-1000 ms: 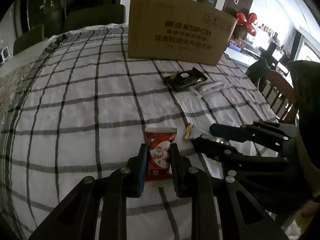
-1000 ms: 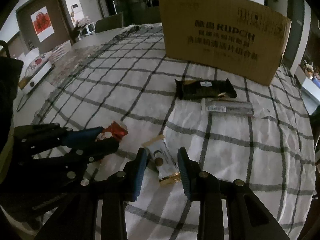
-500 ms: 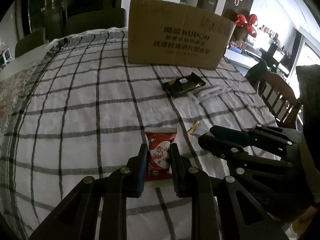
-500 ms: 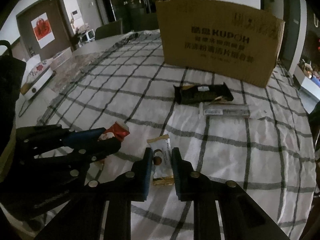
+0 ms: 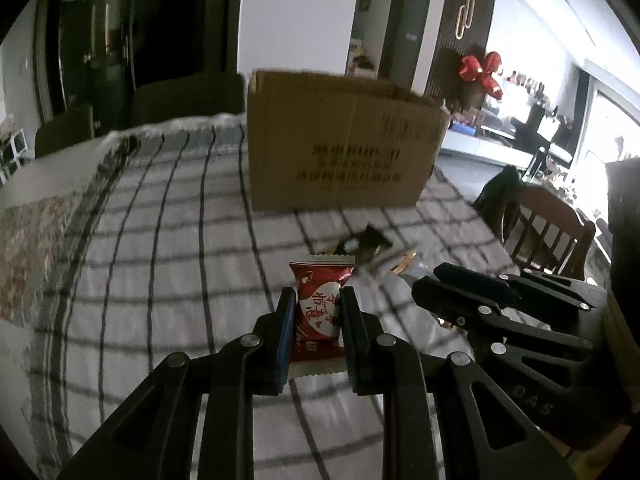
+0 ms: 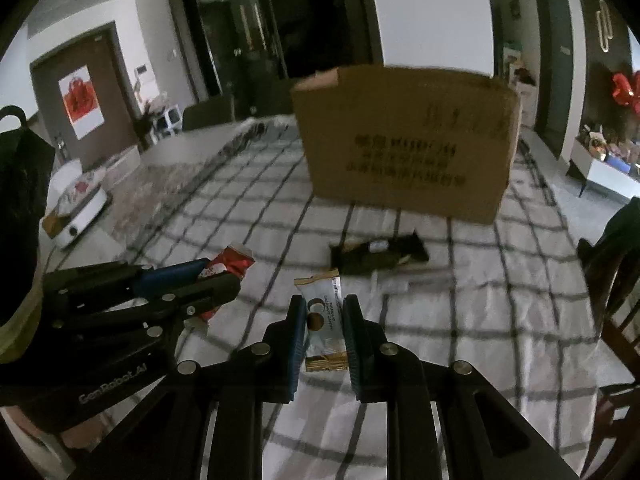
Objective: Organize snacks
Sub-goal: 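Carry both snacks into the cardboard box and open both tools to release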
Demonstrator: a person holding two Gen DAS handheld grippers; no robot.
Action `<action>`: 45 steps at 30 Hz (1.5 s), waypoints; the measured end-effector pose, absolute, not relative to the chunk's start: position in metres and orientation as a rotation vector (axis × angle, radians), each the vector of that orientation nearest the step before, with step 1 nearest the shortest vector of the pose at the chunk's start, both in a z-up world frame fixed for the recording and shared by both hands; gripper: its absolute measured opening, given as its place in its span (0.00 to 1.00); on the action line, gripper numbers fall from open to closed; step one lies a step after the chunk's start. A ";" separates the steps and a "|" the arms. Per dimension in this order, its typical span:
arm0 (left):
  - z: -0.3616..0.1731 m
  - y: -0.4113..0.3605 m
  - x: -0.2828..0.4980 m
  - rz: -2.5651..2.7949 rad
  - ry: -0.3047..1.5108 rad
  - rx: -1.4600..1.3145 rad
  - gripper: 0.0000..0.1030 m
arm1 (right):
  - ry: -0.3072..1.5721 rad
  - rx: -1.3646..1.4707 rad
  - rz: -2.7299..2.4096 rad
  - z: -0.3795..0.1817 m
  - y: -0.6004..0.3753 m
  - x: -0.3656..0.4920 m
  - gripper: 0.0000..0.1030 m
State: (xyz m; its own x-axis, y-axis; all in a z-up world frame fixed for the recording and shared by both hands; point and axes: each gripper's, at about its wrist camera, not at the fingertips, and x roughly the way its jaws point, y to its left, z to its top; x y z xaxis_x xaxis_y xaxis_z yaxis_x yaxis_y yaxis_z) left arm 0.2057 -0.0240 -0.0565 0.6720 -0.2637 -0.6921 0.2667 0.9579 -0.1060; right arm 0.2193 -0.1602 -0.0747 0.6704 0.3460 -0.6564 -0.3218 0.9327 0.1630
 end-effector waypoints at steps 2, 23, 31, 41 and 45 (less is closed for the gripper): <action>-0.046 -0.025 0.212 -0.301 0.751 0.008 0.22 | 0.723 0.040 0.363 -0.066 -0.163 0.223 0.20; 0.030 -0.049 0.310 -0.344 0.562 0.075 0.22 | 0.499 0.069 0.245 0.015 -0.193 0.298 0.20; 0.032 -0.065 0.363 -0.359 0.561 0.107 0.22 | 0.475 0.035 0.217 0.027 -0.202 0.344 0.20; 0.018 -0.074 0.415 -0.381 0.617 0.081 0.26 | 0.502 0.030 0.187 0.015 -0.209 0.384 0.20; 0.018 -0.071 0.415 -0.344 0.585 0.083 0.48 | 0.513 0.028 0.169 0.012 -0.211 0.389 0.25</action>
State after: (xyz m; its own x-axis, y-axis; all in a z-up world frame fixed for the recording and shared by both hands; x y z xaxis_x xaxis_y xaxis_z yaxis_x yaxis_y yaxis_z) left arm 0.4150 -0.0708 0.0180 0.7786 -0.2944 -0.5542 0.3413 0.9397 -0.0197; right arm 0.3888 -0.2105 0.0117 0.8578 0.1679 -0.4858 -0.1541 0.9857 0.0686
